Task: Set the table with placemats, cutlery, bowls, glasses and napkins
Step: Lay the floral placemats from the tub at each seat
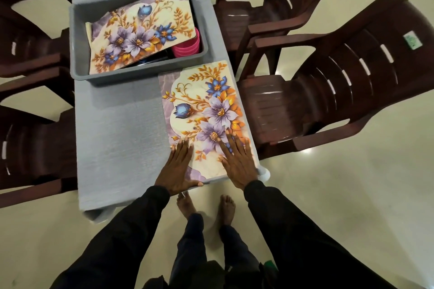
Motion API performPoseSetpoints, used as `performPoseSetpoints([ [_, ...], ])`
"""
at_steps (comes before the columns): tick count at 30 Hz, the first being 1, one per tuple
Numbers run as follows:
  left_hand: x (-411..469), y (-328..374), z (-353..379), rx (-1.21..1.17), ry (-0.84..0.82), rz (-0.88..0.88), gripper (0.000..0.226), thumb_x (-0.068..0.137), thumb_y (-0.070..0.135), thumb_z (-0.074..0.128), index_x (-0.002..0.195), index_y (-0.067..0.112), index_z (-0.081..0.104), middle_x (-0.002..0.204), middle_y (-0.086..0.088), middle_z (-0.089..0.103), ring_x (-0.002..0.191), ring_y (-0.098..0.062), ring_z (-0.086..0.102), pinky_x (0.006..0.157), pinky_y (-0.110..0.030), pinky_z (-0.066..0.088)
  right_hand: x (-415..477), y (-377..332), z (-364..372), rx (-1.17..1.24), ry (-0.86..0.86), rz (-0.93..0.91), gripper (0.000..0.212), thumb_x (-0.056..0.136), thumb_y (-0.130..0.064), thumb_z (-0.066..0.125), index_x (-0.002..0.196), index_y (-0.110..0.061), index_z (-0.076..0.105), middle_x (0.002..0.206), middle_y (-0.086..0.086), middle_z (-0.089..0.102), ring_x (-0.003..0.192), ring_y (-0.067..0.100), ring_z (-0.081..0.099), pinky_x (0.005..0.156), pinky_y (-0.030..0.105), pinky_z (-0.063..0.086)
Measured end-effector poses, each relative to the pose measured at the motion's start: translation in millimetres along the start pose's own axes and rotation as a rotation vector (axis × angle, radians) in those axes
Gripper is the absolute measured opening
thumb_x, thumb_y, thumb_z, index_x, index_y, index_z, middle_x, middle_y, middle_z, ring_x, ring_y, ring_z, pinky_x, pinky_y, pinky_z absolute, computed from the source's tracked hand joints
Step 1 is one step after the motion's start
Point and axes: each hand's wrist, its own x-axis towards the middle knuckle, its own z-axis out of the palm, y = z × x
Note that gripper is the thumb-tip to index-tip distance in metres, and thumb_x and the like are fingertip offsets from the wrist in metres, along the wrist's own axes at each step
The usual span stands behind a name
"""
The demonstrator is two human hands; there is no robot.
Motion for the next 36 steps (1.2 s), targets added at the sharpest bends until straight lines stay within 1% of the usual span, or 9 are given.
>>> performPoseSetpoints([
  [3,0.1,1.8,-1.7,0.002,0.007,0.010,0.133,0.067,0.104,0.028,0.162,0.019,-0.010,0.167,-0.003,-0.026,0.155,-0.025,-0.022,0.127,-0.042,-0.009,-0.8,1.1,2.5,-0.016,-0.009,0.010,0.062,0.108,-0.052,0.021,0.162,-0.026,0.007,0.170,0.008,-0.003,0.156,0.031,-0.002,0.122,0.057,0.013],
  [8,2.3,-1.8,1.1,0.023,-0.005,0.020,0.134,0.070,0.102,0.030,0.163,0.014,-0.008,0.169,-0.008,-0.020,0.157,-0.028,-0.017,0.129,-0.048,-0.002,-3.3,0.0,4.0,-0.024,0.001,0.023,0.063,0.107,-0.052,0.022,0.162,-0.025,0.013,0.170,0.010,0.002,0.156,0.032,0.003,0.122,0.058,0.014],
  [14,1.8,-0.3,0.3,0.000,0.007,0.031,0.131,0.071,0.102,0.029,0.163,0.014,-0.003,0.170,-0.007,-0.017,0.157,-0.027,-0.016,0.128,-0.044,-0.005,-2.6,0.1,5.1,-0.032,-0.001,0.031,0.064,0.107,-0.051,0.028,0.162,-0.026,0.009,0.170,0.009,-0.003,0.156,0.032,-0.001,0.122,0.058,0.012],
  [19,2.8,-0.4,-0.3,0.006,-0.020,0.022,0.132,0.072,0.102,0.029,0.163,0.014,-0.007,0.170,-0.006,-0.020,0.156,-0.025,-0.021,0.126,-0.041,-0.011,-3.3,0.8,5.2,-0.035,-0.011,0.031,0.063,0.107,-0.051,0.023,0.162,-0.026,0.009,0.170,0.009,-0.002,0.156,0.032,0.000,0.122,0.058,0.013],
  [24,2.8,1.9,-0.2,-0.004,0.002,0.045,0.127,0.074,0.100,0.029,0.164,0.015,-0.002,0.170,-0.006,-0.018,0.156,-0.025,-0.019,0.123,-0.038,-0.016,-5.4,2.0,8.4,-0.033,-0.023,0.042,0.064,0.106,-0.052,0.026,0.162,-0.025,0.010,0.170,0.009,0.000,0.156,0.032,0.001,0.121,0.058,0.016],
  [26,2.9,2.5,0.5,-0.002,0.015,0.050,0.127,0.074,0.100,0.027,0.164,0.015,0.000,0.169,-0.007,-0.018,0.157,-0.026,-0.017,0.123,-0.039,-0.015,-5.1,3.1,8.7,-0.036,-0.034,0.044,0.065,0.106,-0.052,0.029,0.162,-0.025,0.010,0.170,0.009,0.000,0.156,0.032,0.001,0.121,0.059,0.017],
  [29,2.1,2.0,0.7,0.011,0.020,0.050,0.127,0.072,0.102,0.020,0.163,0.016,-0.004,0.169,-0.007,-0.020,0.155,-0.025,-0.020,0.125,-0.038,-0.012,-5.0,2.2,6.8,-0.034,-0.045,0.040,0.065,0.106,-0.051,0.030,0.162,-0.025,0.012,0.170,0.010,0.001,0.156,0.032,0.001,0.121,0.059,0.016],
  [32,1.2,2.0,1.6,0.013,0.027,0.046,0.127,0.072,0.101,0.019,0.163,0.015,-0.002,0.169,-0.007,-0.018,0.156,-0.026,-0.018,0.123,-0.037,-0.013,-4.2,2.6,6.2,-0.037,-0.043,0.036,0.065,0.106,-0.050,0.032,0.162,-0.025,0.013,0.170,0.009,0.001,0.156,0.032,0.002,0.121,0.059,0.016],
  [36,1.5,3.4,1.5,0.007,0.025,0.039,0.128,0.074,0.101,0.019,0.164,0.012,0.001,0.170,-0.009,-0.014,0.156,-0.029,-0.014,0.124,-0.042,-0.010,-4.7,3.6,6.4,-0.027,-0.036,0.023,0.064,0.106,-0.050,0.034,0.162,-0.025,0.015,0.170,0.008,0.003,0.156,0.031,0.003,0.121,0.059,0.017],
])
